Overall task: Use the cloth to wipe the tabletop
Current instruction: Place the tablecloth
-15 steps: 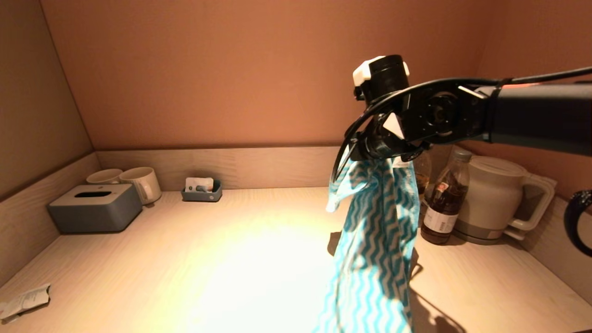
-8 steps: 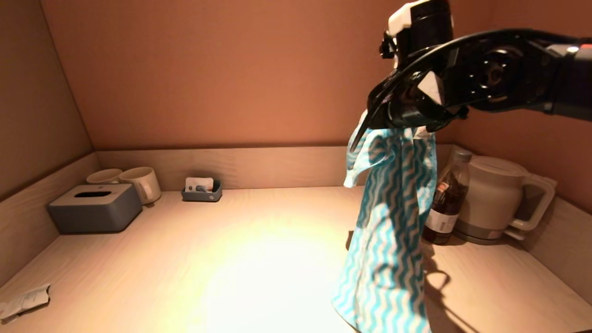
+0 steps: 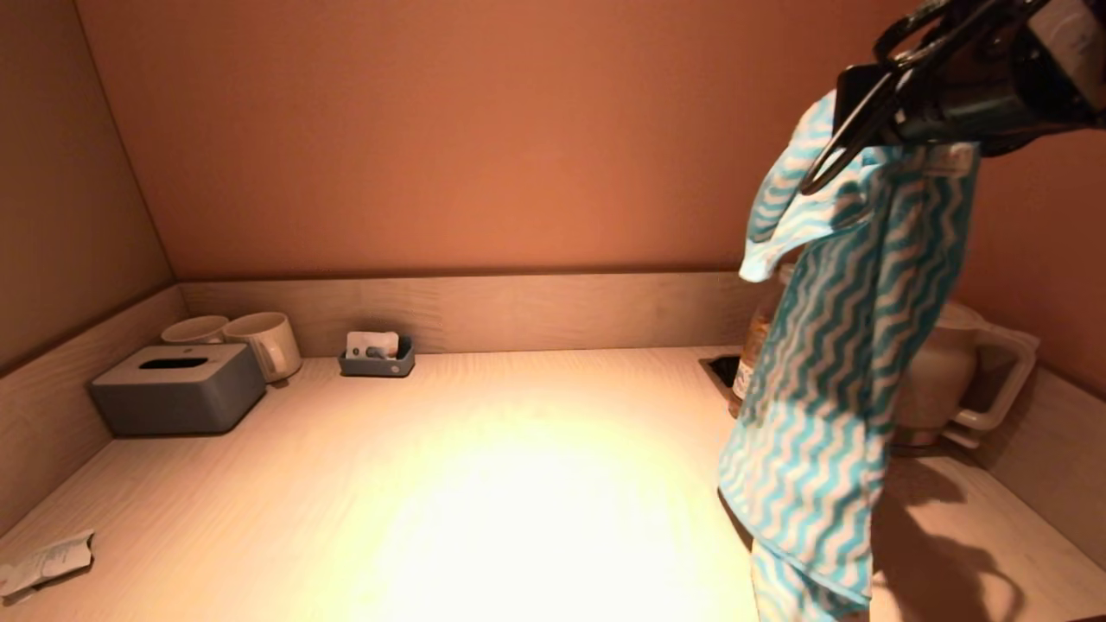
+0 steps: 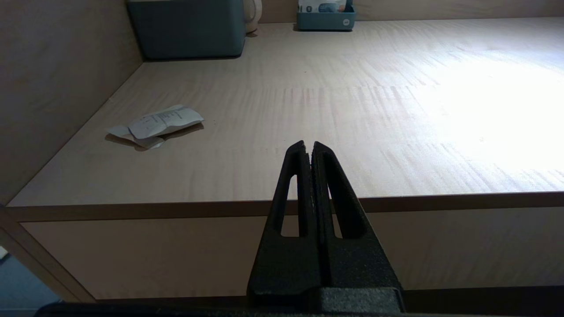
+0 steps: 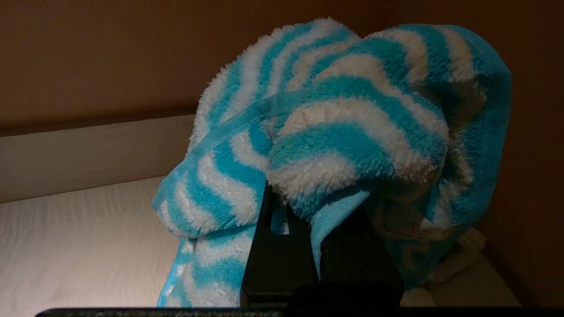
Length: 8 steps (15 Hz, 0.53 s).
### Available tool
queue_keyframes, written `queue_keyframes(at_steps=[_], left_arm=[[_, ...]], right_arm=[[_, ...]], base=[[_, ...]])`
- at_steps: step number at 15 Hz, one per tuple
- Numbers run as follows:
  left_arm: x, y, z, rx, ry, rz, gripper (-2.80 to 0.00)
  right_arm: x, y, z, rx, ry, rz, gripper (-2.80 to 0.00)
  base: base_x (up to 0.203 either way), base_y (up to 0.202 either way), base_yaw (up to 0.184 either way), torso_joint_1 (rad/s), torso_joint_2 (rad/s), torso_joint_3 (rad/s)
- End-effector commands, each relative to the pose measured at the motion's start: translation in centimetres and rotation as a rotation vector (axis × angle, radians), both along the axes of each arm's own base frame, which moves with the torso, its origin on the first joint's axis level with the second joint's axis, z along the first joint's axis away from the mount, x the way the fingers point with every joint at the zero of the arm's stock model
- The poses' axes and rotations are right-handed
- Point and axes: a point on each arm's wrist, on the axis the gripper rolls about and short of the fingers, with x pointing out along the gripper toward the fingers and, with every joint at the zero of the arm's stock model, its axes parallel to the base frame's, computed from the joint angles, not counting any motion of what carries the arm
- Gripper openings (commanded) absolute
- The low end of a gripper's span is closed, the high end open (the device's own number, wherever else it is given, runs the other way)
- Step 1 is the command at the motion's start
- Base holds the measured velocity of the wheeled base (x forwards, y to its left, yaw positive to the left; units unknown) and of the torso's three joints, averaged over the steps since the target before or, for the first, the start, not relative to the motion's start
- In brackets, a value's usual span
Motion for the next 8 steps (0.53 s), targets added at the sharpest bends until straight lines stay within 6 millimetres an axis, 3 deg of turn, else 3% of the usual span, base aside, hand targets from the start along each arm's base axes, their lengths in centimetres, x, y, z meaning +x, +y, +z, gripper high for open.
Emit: queue_keyframes(at_steps=[1, 5, 8], left_arm=[[0.0, 0.0, 0.0, 0.0, 0.0, 0.0, -2.8], [0.0, 0.0, 0.0, 0.0, 0.0, 0.0, -2.8], [0.0, 0.0, 0.0, 0.0, 0.0, 0.0, -2.8]], right_arm=[[-2.0, -1.8, 1.4, -0.011, -0.04, -0.043, -2.8], [-3.8, -4.4, 2.2, -0.03, -0.062, -0.118, -2.8], [-4.7, -5.1, 1.4, -0.037, -0.029, -0.122, -2.8]], base=[[0.0, 0.0, 0.0, 0.0, 0.0, 0.0], [0.0, 0.0, 0.0, 0.0, 0.0, 0.0], [0.0, 0.0, 0.0, 0.0, 0.0, 0.0]])
